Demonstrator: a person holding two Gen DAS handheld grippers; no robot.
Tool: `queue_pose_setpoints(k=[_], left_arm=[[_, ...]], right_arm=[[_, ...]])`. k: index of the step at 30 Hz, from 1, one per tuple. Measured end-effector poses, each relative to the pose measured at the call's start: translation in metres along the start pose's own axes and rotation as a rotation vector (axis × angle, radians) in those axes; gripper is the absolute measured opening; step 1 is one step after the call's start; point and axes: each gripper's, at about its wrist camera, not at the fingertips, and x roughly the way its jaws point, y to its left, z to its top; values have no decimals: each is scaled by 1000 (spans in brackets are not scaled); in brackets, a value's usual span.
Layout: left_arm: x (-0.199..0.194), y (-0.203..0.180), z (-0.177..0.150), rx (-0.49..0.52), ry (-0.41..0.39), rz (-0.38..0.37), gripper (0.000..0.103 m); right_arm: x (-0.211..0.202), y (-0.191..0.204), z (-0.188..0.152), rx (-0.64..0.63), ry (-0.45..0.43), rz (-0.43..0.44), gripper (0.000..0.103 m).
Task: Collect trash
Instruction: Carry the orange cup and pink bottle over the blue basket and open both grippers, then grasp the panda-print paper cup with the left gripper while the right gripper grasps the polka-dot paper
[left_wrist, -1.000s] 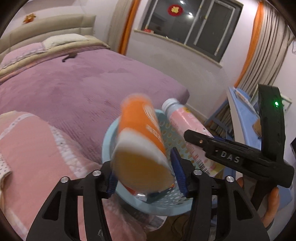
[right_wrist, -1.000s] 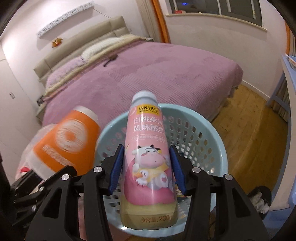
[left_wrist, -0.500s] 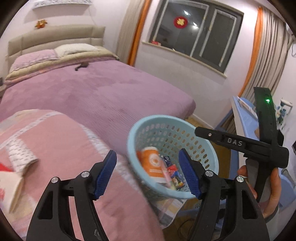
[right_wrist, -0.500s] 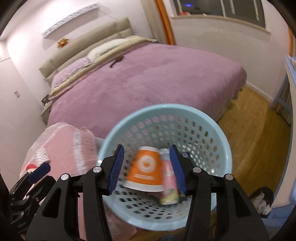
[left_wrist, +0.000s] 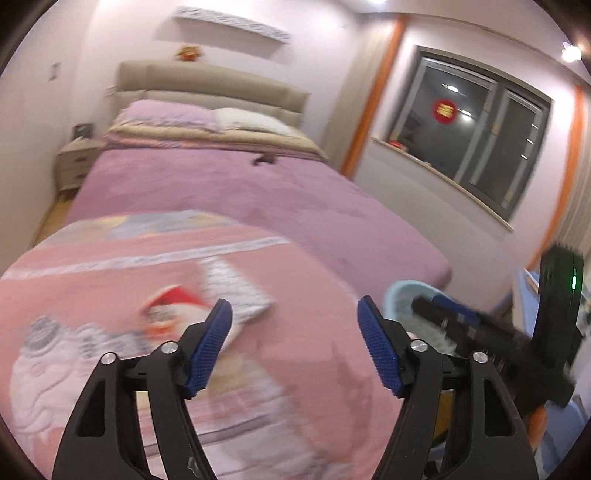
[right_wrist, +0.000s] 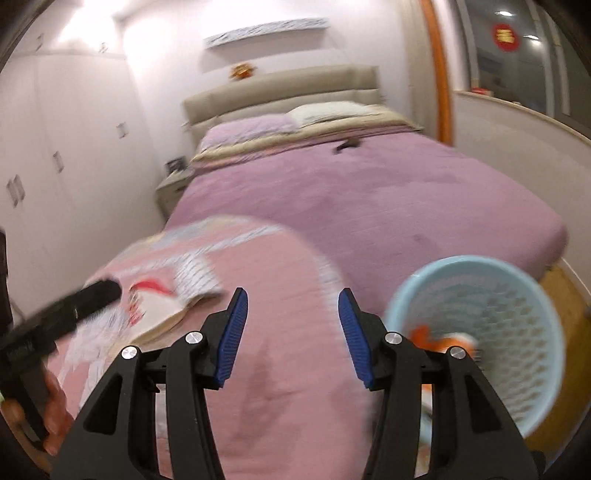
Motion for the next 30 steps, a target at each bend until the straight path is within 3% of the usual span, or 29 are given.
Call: queue_pose_setpoints(k=[5,11,21,25,30], left_arm=[[7,57,0,-115,45,80,73],[37,91,2,-192,124,94,76],[67,99,-6,-237,189,90,76],[72,91,-7,-210,190,119,76],[76,79,-9,-166,200,162,62]], right_arm=[[41,40,-18,-45,52,38,48],[61,52,-19,-69,72,50,48],[70,52,-26,-76,82,61,48],[69,54,-27,-87,77,61,48],[68,46,-27,-53,81,77,48]])
